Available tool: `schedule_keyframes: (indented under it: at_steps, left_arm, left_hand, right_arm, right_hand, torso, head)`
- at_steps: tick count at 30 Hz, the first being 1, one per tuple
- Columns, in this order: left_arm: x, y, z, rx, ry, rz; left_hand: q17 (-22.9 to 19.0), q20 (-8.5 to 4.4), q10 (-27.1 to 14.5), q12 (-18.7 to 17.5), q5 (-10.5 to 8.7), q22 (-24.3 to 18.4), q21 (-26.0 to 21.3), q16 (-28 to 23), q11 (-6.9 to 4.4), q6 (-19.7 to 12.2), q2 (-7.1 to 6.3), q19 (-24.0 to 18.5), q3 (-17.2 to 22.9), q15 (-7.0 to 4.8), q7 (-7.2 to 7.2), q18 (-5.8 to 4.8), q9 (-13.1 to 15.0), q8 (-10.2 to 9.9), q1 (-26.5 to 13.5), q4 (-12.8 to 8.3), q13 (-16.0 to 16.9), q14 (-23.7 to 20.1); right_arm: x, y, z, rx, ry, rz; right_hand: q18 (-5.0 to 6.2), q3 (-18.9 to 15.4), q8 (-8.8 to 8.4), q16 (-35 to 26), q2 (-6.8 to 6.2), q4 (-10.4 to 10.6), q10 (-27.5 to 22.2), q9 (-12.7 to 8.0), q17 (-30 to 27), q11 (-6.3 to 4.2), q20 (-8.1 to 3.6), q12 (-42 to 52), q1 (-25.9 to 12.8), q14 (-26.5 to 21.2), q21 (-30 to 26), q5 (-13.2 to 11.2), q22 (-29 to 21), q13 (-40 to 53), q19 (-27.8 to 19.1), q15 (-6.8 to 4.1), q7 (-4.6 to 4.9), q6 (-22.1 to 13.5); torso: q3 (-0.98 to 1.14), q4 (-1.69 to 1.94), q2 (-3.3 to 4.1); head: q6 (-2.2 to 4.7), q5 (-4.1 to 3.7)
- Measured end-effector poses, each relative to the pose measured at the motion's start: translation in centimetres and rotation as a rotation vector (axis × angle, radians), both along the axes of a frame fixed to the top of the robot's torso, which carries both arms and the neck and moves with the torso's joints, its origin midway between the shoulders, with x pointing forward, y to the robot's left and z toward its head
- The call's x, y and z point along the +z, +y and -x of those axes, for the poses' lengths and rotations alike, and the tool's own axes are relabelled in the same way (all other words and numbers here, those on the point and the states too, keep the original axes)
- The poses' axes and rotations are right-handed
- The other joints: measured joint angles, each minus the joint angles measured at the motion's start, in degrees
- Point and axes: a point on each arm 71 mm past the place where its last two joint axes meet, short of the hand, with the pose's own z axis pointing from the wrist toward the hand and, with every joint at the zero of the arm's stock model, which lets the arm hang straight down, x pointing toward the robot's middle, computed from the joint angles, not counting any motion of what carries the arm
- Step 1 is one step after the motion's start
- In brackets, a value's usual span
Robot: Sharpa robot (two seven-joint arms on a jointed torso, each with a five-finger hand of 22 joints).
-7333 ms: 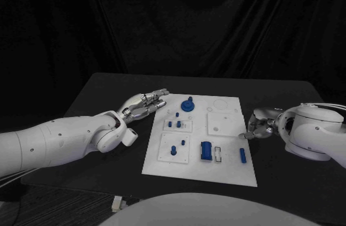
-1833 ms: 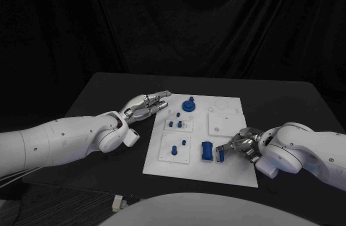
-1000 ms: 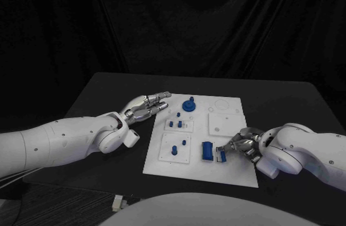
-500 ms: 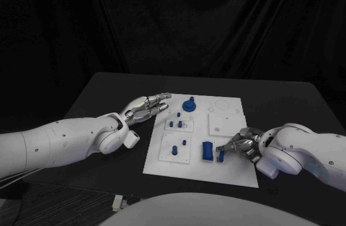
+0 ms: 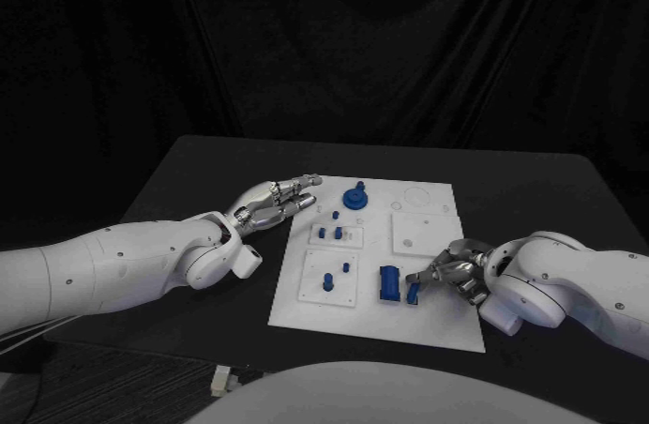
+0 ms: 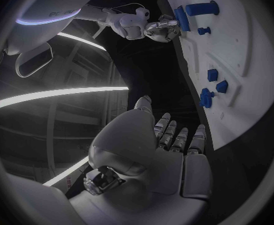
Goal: Assemble the parts on the task board
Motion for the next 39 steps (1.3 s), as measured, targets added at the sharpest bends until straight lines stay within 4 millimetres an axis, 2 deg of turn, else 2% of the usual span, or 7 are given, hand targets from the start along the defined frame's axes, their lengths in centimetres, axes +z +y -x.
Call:
schedule_keyframes:
  at_steps: [9, 17, 23, 25, 30, 36, 39]
  left_arm:
    - [-0.04, 0.05, -0.01, 0.0, 0.001, 0.0]
    - [-0.06, 0.04, -0.01, -0.002, 0.002, 0.0]
    - [-0.07, 0.01, 0.0, -0.003, 0.003, 0.001]
    - [-0.08, 0.0, 0.0, -0.004, 0.004, 0.001]
    - [-0.1, -0.02, 0.0, -0.005, 0.004, 0.002]
    - [-0.11, -0.03, 0.02, -0.006, 0.005, 0.002]
    - [-0.12, -0.03, 0.02, -0.006, 0.006, 0.003]
  left_hand:
    - [0.0, 0.0, 0.0, 0.0, 0.27, 0.0, 0.0, 0.0, 0.0, 0.2, -0.06, 0.0, 0.2, 0.13, 0.21, 0.0, 0.0, 0.0, 0.6, -0.2, 0.0, 0.0]
    - [0.0, 0.0, 0.0, 0.0, 0.61, 0.0, 0.0, 0.0, 0.0, 0.2, -0.05, 0.0, 0.3, 0.13, 0.21, 0.0, 0.0, 0.0, 0.6, -0.3, 0.0, 0.0]
    - [0.0, 0.0, 0.0, 0.0, 0.61, 0.0, 0.0, 0.0, 0.0, 0.2, -0.05, 0.0, 0.3, 0.12, 0.21, 0.0, 0.0, 0.0, 0.6, -0.3, 0.0, 0.0]
    - [0.0, 0.0, 0.0, 0.0, 0.88, 0.1, 0.0, 0.0, 0.0, 0.2, -0.01, 0.0, 0.3, 0.26, 0.21, 0.0, 0.0, 0.0, 1.1, -0.3, 0.0, 0.1]
    - [0.0, 0.0, 0.0, 0.0, 0.88, 0.1, 0.0, 0.0, 0.0, 0.2, -0.01, 0.0, 0.5, 0.53, 0.21, 0.0, 0.0, 0.0, 1.1, -0.5, 0.0, 0.0]
    - [0.0, 0.0, 0.0, 0.0, 0.88, 0.0, 0.0, 0.0, 0.0, 0.2, -0.01, 0.0, 0.5, 0.54, 0.21, 0.0, 0.0, 0.0, 1.1, -0.5, 0.0, 0.0]
    - [0.0, 0.0, 0.0, 0.0, 0.88, 0.0, 0.0, 0.0, 0.0, 0.2, -0.01, 0.0, 0.5, 0.54, 0.21, 0.0, 0.0, 0.0, 1.1, -0.5, 0.0, 0.0]
  right_arm:
    - [0.01, 0.03, -0.01, 0.005, -0.003, 0.003]
    - [0.01, 0.02, -0.03, 0.005, -0.005, 0.005]
    - [0.03, 0.02, -0.01, 0.005, -0.008, 0.005]
    - [0.05, 0.04, 0.01, 0.007, -0.01, 0.006]
    - [0.1, 0.13, 0.03, 0.012, -0.02, 0.01]
    - [0.15, 0.34, -0.02, 0.024, -0.033, 0.017]
    - [0.17, 0.49, -0.05, 0.031, -0.039, 0.02]
  right_hand:
    - [-0.01, -1.0, 0.0, -0.2, -0.17, 0.2, 0.0, 0.4, 0.0, 0.0, 0.0, 0.0, -0.6, 0.0, -0.2, -3.2, 0.0, 0.0, 0.0, 0.0, 0.58, -0.6]
    - [-0.01, -2.9, 0.51, -0.2, -0.61, 1.8, 0.0, 1.1, 0.0, 0.01, 0.0, 0.0, -2.3, 0.0, -0.2, -8.6, 0.0, 0.0, 0.0, 0.0, 0.92, -1.4]
    - [-0.01, -3.1, 0.74, -0.2, -0.61, 2.1, 0.0, 1.4, 0.0, 0.01, 0.0, 0.0, -2.3, 0.0, -0.2, -9.5, 0.0, 0.0, 0.0, 0.0, 0.72, -1.6]
    - [-0.01, -3.1, 0.84, -0.2, -0.6, 2.1, 0.0, 1.8, 0.0, 0.01, 0.0, 0.0, -2.2, 0.0, -0.2, -7.8, 0.0, 0.0, 0.0, 0.0, 0.88, -2.1]
    - [-0.01, -2.3, 2.12, -0.2, 0.31, 0.8, 0.0, 3.5, 0.0, 0.01, 0.0, 0.0, 0.2, 0.0, -0.2, 3.7, 0.0, 0.0, 0.0, 0.0, 0.72, -3.0]
    - [-0.01, -2.5, 2.6, -0.2, 0.37, 0.6, 0.0, 4.1, 0.0, 0.01, 0.0, 0.0, 0.3, 0.0, -0.2, 5.0, 0.0, 0.0, 0.0, 0.0, 0.72, -3.0]
    - [-0.01, -2.4, 3.75, -0.2, 0.39, 0.4, 0.0, 5.1, 0.0, 0.01, 0.0, 0.0, 0.3, 0.0, -0.3, 5.3, 0.0, 0.0, 0.0, 0.0, 0.58, -3.1]
  torso:
    - [0.0, 0.0, 0.0]
    - [-0.01, -0.01, 0.0]
    - [-0.01, -0.01, -0.02]
    - [0.0, -0.01, -0.02]
    - [0.01, -0.01, -0.01]
    - [0.01, -0.03, 0.01]
    - [0.01, -0.04, 0.01]
  head:
    - [0.0, 0.02]
    - [0.0, 0.05]
    - [0.0, -0.03]
    - [0.0, -0.08]
    - [0.0, -0.13]
    - [0.0, -0.05]
    - [0.0, -0.04]
